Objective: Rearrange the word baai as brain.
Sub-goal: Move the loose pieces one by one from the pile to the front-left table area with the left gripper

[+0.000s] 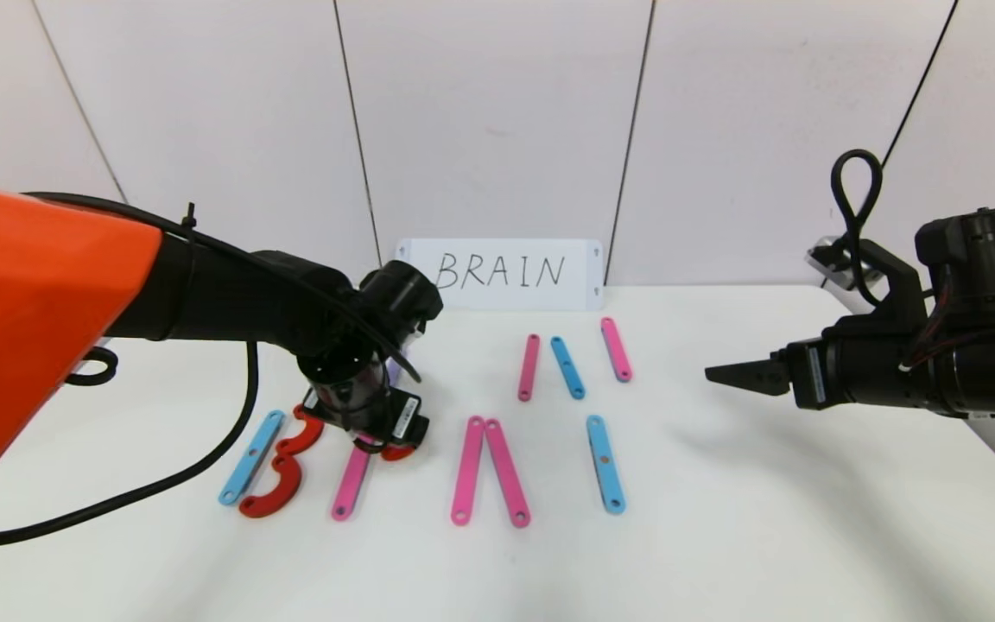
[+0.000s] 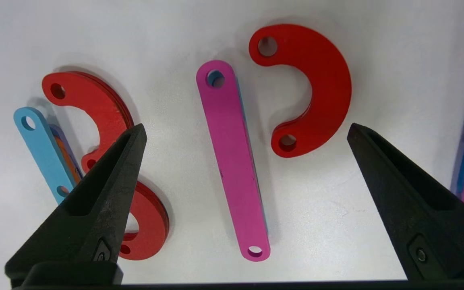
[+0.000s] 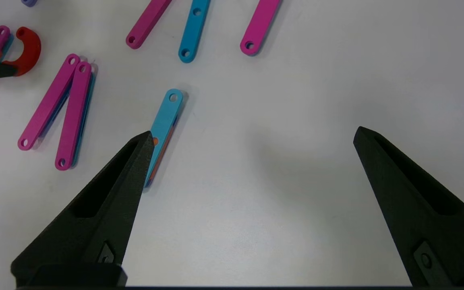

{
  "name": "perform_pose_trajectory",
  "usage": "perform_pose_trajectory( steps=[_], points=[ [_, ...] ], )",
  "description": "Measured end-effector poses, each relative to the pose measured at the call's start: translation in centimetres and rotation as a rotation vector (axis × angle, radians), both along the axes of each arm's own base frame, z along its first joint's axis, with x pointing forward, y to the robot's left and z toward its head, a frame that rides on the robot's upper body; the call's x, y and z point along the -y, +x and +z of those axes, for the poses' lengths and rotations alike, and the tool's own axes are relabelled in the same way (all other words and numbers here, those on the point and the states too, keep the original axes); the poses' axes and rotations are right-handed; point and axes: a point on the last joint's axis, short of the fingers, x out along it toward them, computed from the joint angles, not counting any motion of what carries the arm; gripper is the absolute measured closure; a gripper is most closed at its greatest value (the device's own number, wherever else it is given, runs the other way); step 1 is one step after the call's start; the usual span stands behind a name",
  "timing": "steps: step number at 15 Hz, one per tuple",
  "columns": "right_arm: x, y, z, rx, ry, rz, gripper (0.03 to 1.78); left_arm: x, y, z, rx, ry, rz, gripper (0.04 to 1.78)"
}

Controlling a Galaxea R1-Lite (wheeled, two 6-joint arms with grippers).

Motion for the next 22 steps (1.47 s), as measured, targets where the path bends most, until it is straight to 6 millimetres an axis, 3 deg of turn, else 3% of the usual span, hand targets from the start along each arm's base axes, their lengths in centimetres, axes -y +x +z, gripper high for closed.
perform_pose_trajectory(
  steps=[5, 10, 18, 22],
  points=[
    [-0.1, 0.0, 0.0, -0.002, 0.0, 0.004, 0.07, -0.2, 2.1, 0.9, 0.153, -0.091, 0.028, 0.07],
    [-0.1, 0.1, -0.2, -0.007, -0.003, 0.002, 0.07, -1.4, 6.0, -0.3, 0.234, -0.186, 0.065, 0.07],
    [-0.1, 0.2, -0.3, -0.01, -0.003, 0.002, 0.07, -2.2, 8.3, -2.3, 0.212, -0.195, 0.097, 0.08],
    [-0.1, 0.2, -0.3, -0.01, -0.003, 0.002, 0.07, -2.3, 8.7, -2.7, 0.211, -0.193, 0.104, 0.32]
  ],
)
